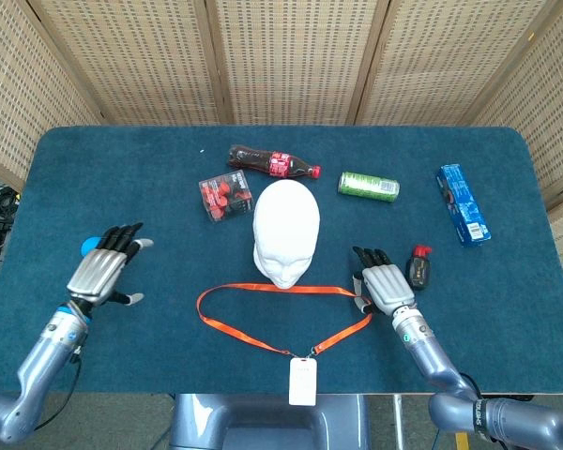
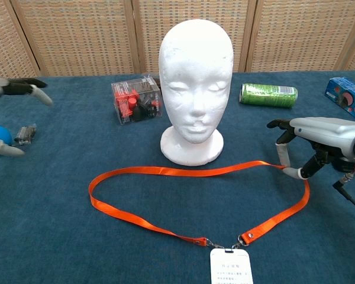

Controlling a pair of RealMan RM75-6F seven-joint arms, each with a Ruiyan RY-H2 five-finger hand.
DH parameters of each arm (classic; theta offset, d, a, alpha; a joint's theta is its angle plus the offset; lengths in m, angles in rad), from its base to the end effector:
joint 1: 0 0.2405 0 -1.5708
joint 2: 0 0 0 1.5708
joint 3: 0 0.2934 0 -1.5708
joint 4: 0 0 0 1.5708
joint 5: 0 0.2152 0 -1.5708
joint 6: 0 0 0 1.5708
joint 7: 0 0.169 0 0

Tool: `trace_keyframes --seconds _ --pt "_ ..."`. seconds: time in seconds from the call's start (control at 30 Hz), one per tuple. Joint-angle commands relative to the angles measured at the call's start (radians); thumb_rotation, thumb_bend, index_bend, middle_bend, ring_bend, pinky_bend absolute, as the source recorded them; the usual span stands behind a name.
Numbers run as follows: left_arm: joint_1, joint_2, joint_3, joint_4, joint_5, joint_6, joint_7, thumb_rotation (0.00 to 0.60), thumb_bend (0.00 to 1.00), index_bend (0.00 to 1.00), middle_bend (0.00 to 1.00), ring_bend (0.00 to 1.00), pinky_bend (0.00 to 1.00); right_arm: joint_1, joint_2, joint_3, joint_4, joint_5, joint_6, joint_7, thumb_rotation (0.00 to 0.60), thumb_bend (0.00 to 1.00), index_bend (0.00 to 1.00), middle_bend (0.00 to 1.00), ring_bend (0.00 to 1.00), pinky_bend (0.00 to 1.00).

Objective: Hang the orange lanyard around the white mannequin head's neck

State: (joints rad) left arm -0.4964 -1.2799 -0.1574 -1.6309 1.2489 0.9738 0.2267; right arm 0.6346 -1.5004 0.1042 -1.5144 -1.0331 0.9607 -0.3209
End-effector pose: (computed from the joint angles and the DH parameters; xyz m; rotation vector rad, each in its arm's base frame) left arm -0.2555 0.3430 0.0564 -1.7663 -1.0165 -0.8303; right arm -0.2342 -0.3591 -0.0254 1.7932 -1.1268 0.7760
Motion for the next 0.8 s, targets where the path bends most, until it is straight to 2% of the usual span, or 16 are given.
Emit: trace_keyframes --seconds 0.03,0.13,0.27,0.5,0.8 --pt "-0.098 -0.106 -0.030 0.063 -0.078 -0.089 0.089 0.600 0.18 0.30 0.00 0.00 0.00 -0.002 0.003 0.001 -0.003 -0.003 -0.003 0.006 0.600 0.63 0.71 0.02 0.00 0.00" --pt "-0.156 -0.194 -0.037 0.141 -0.121 -0.115 0.153 0.600 0.25 0.33 0.00 0.00 0.00 -0.003 0.004 0.000 -0.004 -0.007 -0.005 0.010 0.600 0.63 0.71 0.02 0.00 0.00" --pt "-0.204 -0.263 -0.042 0.195 -0.163 -0.149 0.169 0.600 0.27 0.37 0.00 0.00 0.00 -0.001 0.008 -0.002 -0.004 -0.002 -0.016 0.001 0.600 0.63 0.71 0.02 0.00 0.00" --pt "-0.242 -0.318 -0.035 0.239 -0.165 -0.165 0.143 0.600 0.33 0.48 0.00 0.00 0.00 0.001 0.009 -0.002 -0.006 0.004 -0.019 -0.012 0.600 0.63 0.71 0.03 0.00 0.00" --pt "-0.283 -0.370 -0.020 0.277 -0.203 -0.192 0.153 0.600 0.33 0.50 0.00 0.00 0.00 -0.002 0.006 -0.010 0.000 -0.001 -0.023 -0.017 0.600 0.63 0.71 0.03 0.00 0.00"
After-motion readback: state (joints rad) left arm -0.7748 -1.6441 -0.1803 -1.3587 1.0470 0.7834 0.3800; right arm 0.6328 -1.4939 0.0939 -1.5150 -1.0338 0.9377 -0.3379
